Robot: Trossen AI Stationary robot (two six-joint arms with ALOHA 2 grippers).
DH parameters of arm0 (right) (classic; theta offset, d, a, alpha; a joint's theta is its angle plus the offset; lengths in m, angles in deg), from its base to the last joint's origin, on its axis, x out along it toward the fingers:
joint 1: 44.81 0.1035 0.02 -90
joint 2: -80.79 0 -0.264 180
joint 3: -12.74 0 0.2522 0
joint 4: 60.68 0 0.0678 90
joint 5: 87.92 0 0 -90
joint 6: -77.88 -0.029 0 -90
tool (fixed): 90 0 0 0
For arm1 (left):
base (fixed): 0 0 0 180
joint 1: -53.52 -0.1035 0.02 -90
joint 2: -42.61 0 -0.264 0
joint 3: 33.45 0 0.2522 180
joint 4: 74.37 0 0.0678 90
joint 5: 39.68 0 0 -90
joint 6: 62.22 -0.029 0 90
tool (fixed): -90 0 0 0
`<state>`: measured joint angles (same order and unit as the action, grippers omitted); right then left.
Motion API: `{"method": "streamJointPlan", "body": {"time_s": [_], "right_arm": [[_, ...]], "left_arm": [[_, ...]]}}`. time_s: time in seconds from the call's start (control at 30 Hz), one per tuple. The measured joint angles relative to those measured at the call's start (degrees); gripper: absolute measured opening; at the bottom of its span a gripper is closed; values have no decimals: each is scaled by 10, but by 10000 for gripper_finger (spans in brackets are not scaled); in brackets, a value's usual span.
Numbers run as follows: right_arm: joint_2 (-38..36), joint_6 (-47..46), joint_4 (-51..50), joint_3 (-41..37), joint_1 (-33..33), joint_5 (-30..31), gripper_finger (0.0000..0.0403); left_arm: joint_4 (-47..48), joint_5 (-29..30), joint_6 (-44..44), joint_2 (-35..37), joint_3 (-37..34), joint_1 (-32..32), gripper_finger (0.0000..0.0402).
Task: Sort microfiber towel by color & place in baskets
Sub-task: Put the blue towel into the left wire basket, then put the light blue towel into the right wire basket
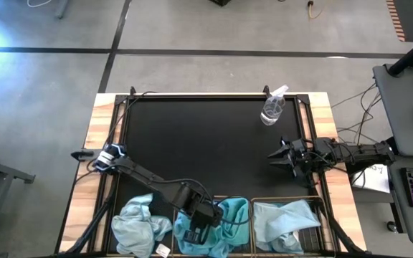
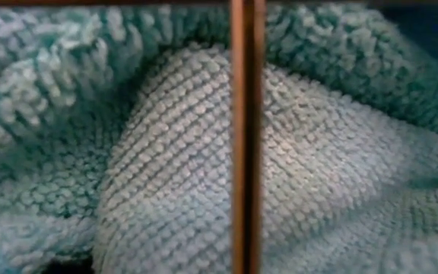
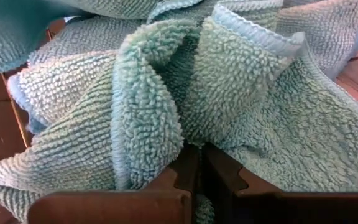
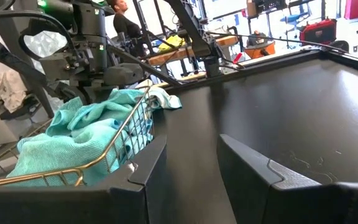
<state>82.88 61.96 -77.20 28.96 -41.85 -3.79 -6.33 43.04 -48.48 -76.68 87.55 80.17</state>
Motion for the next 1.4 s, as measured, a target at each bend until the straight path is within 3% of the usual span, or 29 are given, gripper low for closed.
{"method": "streamJointPlan", "body": {"time_s": [0.3, 0.63, 0.77, 1.0, 1.13, 1.23, 1.4], "right_arm": [[0, -1, 0, 0, 0, 0, 134], [0, -1, 0, 0, 0, 0, 134], [0, -1, 0, 0, 0, 0, 134], [0, -1, 0, 0, 0, 0, 134], [0, -1, 0, 0, 0, 0, 134], [0, -1, 0, 0, 0, 0, 134], [0, 0, -1, 0, 0, 0, 134]], "left_arm": [[0, 3, 18, 0, 17, 0, 10], [20, 3, 18, 1, 30, 0, 85], [87, 4, 21, 1, 58, -1, 118], [173, 9, 38, 1, 169, 1, 147], [263, 67, 53, 2, 214, 6, 148], [365, 111, 113, 2, 214, 10, 148], [335, 75, 163, 25, 139, 33, 148]]}}
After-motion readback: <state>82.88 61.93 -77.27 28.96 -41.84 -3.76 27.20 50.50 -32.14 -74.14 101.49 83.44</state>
